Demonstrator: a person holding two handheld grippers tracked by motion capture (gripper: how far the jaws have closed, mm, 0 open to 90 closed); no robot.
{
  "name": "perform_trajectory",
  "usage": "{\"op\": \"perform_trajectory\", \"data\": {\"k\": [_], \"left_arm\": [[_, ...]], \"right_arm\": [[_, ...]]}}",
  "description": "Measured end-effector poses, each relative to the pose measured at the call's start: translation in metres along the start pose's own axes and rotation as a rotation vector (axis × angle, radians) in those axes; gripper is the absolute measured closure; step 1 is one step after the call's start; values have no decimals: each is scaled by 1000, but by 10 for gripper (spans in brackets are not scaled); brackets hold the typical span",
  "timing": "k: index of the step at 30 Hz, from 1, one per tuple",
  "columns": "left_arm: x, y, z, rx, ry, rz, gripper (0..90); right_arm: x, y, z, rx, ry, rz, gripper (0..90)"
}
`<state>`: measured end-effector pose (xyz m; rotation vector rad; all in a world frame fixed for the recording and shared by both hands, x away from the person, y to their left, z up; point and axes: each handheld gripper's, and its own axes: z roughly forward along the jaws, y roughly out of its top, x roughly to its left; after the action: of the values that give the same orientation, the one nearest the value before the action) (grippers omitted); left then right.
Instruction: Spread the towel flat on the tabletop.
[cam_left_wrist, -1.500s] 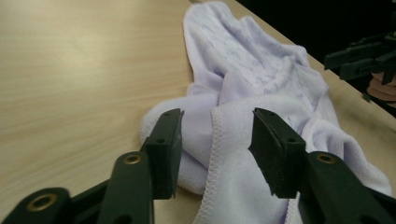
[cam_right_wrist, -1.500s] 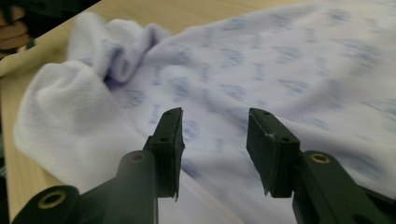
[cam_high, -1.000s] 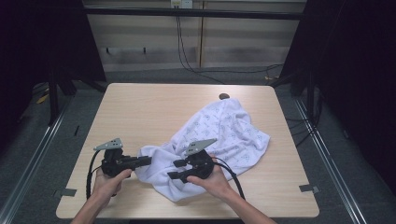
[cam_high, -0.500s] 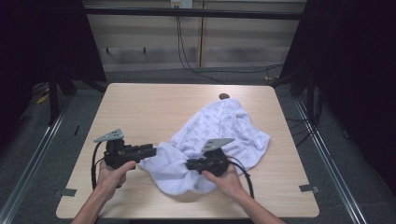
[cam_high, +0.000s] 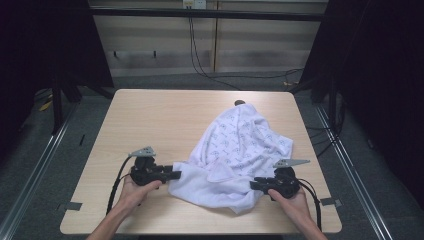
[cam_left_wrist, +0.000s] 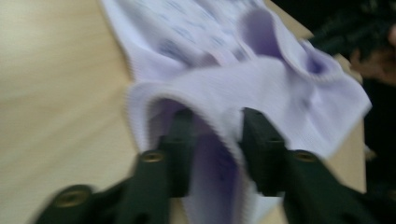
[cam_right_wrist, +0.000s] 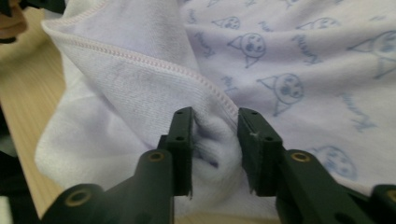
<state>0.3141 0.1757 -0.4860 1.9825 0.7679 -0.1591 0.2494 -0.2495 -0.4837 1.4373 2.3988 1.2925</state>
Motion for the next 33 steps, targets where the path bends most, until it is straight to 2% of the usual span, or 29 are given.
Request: {"op": "perform_trajectory", "data": {"k": [1, 2, 3, 5, 7, 8, 10, 11, 14, 17, 20, 22, 24, 25, 26, 27, 28, 30, 32, 33], "left_arm": [[-5, -2, 2, 15, 13, 26, 776], [-13, -5, 4, 46, -9, 60, 826], [-16, -6, 5, 54, -21, 61, 873], [-22, -9, 5, 74, -26, 84, 878], [-21, -11, 3, 69, -33, 77, 878], [-21, -11, 2, 70, -32, 76, 877], [-18, -11, 3, 74, -38, 69, 877], [-18, -12, 4, 84, -44, 69, 877], [-21, -15, 11, 138, -61, 77, 876], [-21, -19, 17, 177, -46, 80, 862], [-19, -18, 17, 168, -42, 69, 855], [-19, -18, 16, 161, -38, 67, 852], [-18, -16, 16, 144, -40, 74, 852], [-17, -16, 16, 138, -38, 62, 852], [-17, -15, 17, 137, -43, 58, 853], [-16, -15, 17, 137, -42, 61, 855], [-17, -15, 17, 146, -34, 68, 856], [-17, -17, 16, 147, -36, 65, 858], [-18, -18, 14, 150, -37, 70, 858], [-19, -19, 12, 154, -36, 78, 863]], "right_arm": [[2, -1, -4, 4, -25, -19, 617], [3, -1, -7, -2, -34, -23, 597], [5, 0, -12, -41, -8, -36, 577], [12, 3, -16, -63, -1, -64, 561], [21, 11, -14, -97, 42, -104, 574], [28, 16, -10, -106, 72, -117, 581], [41, 25, 2, -89, 111, -150, 600], [47, 29, 10, -81, 138, -169, 599], [64, 39, 33, -43, 174, -222, 574], [77, 44, 57, -3, 187, -282, 521], [84, 41, 72, 7, 196, -319, 474], [87, 38, 78, 34, 177, -360, 472], [86, 33, 86, 61, 123, -363, 510], [85, 31, 89, 70, 120, -372, 541], [84, 30, 90, 68, 109, -378, 602], [83, 31, 89, 67, 101, -369, 741], [82, 32, 87, 62, 102, -361, 825], [75, 35, 78, 24, 142, -308, 869], [70, 38, 68, -7, 143, -288, 874], [65, 40, 59, -35, 146, -262, 875]]}}
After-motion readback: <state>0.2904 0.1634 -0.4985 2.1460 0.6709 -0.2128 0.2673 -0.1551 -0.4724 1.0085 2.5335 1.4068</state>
